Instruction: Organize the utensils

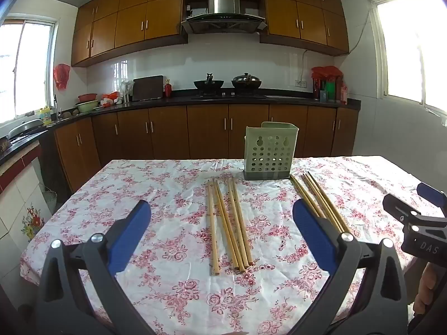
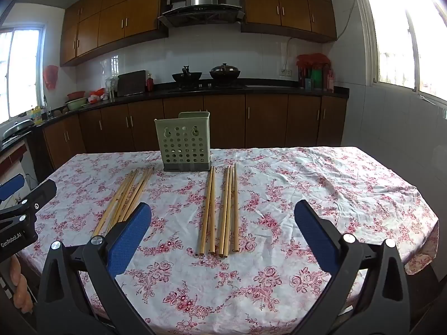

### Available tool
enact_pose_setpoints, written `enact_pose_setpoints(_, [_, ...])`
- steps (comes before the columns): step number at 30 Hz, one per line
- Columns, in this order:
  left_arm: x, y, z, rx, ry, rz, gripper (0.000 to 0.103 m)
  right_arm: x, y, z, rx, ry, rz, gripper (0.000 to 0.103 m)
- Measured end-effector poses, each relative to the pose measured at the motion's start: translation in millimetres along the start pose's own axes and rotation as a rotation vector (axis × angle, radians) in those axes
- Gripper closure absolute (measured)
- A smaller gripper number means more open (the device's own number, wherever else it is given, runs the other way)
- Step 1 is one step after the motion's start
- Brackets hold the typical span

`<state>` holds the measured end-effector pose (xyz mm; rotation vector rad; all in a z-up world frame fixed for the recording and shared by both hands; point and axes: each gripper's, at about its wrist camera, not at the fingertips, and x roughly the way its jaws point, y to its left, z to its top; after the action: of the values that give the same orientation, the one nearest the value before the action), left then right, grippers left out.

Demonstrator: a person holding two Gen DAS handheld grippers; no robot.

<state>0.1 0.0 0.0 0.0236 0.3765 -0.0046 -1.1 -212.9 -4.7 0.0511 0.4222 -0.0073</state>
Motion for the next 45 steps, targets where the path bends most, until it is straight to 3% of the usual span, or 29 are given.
enact_pose_setpoints(45, [-0.4,0.0,-2.0,-0.004,0.003,0.001,0.004,0.8,0.1,-0.9,0.007,0.000,0.004,0.002])
